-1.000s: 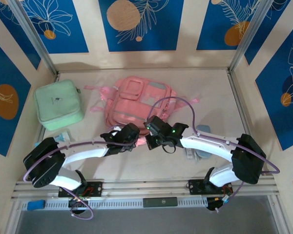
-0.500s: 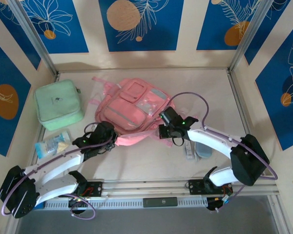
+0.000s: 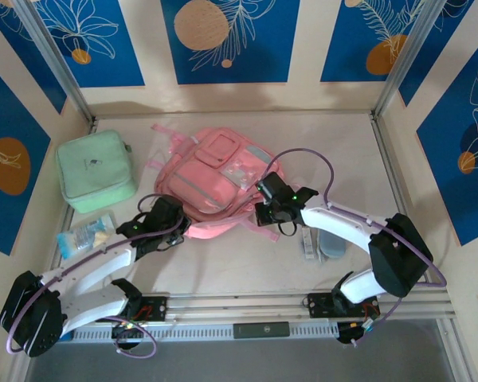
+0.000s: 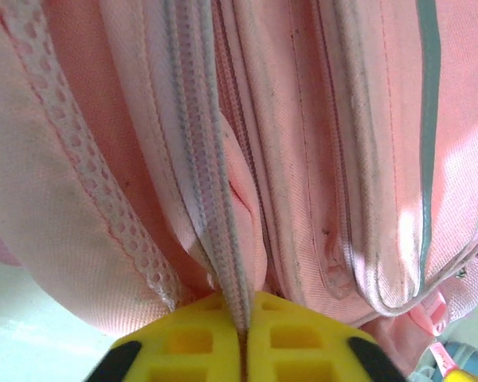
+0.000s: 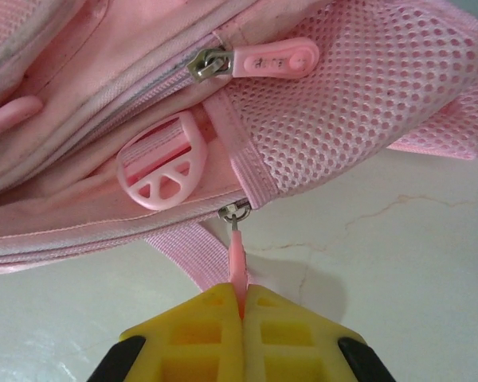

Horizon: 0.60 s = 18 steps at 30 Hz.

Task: Pack the student bag
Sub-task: Zip the student bag at the center of the table, then rotate the student bag at the center of the table.

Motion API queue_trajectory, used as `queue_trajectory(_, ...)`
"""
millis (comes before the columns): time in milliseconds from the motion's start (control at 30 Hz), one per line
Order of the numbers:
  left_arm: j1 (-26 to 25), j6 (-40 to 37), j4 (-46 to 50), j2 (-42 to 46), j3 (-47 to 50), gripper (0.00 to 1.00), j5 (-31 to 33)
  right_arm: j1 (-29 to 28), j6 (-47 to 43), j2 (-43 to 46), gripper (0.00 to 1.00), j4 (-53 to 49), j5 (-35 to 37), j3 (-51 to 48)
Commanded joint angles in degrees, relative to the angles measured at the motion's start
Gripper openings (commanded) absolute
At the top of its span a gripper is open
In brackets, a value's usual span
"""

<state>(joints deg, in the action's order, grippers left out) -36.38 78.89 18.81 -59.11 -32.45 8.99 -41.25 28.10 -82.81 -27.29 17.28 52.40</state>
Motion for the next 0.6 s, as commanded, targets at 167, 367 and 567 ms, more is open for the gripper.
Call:
queue_trajectory(167,-0.2,-8.8,6.0,4.1,-4.6,0.40,0.5,1.3,0.2,6.1,0.35,-5.8,-5.2,3.3)
queue_trajectory(367,-3.3,-11.7,8.3,5.1,-8.6,0.46,1.3,8.0,3.6,3.5,0.52,-9.2,-11.4,9.4)
queue_trajectory(567,-6.2,-13.8,2.1,-3.1,-13.3,0.50,0.3,12.0,8.1,-5.1,0.62,-10.3,-14.6,17.1)
